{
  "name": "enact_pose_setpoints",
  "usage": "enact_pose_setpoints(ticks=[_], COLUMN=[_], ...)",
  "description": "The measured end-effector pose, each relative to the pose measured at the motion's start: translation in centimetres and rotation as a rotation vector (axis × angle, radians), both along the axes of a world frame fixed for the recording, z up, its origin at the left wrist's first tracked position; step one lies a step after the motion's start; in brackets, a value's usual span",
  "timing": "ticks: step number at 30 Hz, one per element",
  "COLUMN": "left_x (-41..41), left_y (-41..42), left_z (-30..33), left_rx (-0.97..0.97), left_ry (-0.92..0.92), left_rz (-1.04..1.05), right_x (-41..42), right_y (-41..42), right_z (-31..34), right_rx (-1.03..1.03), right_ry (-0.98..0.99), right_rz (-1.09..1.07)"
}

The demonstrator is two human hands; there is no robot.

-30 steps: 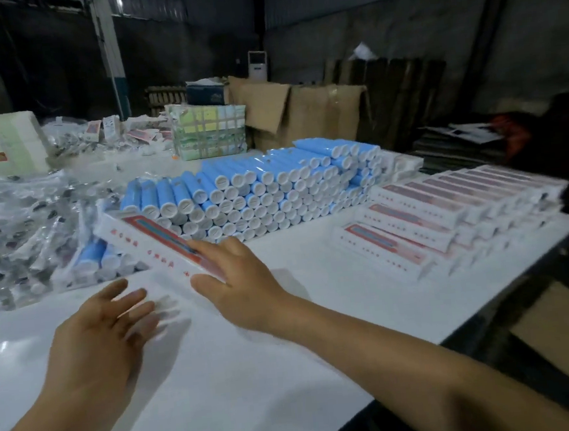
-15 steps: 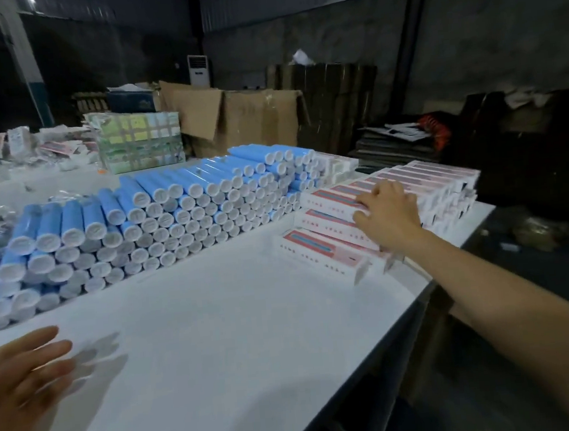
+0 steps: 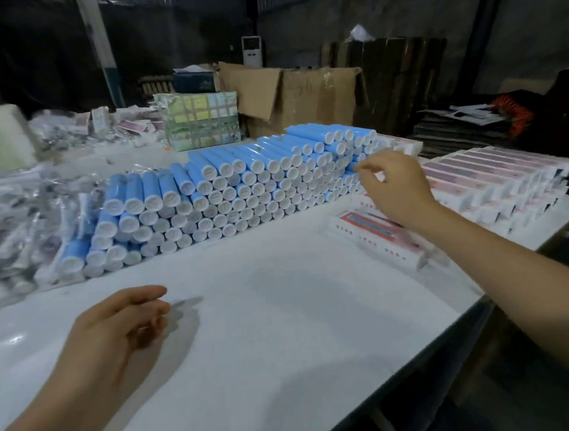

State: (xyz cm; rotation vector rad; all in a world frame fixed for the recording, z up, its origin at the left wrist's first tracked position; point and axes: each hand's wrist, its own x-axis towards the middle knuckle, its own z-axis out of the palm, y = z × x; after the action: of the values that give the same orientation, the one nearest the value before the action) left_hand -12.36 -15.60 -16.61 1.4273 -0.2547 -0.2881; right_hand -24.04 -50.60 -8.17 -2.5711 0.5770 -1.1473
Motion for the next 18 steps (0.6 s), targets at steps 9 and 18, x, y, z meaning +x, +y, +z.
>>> enact_pose_setpoints(ticks=[9,18], left_x=[-1.8,-1.2], left_y=[-0.8,-0.7], left_z=[1.0,0.8], left_rx=[-0.098,-0.133], left_ry=[0.088,0.148], left_rz=[0.020,-0.056], right_x=[7.9,8.4], right_y=[17.7,19.7], right_z=[-5.6,-9.2], right_rx=[-0.038,-0.198], right_ry=[0.220,0.376], right_rz=[0.613,0.691])
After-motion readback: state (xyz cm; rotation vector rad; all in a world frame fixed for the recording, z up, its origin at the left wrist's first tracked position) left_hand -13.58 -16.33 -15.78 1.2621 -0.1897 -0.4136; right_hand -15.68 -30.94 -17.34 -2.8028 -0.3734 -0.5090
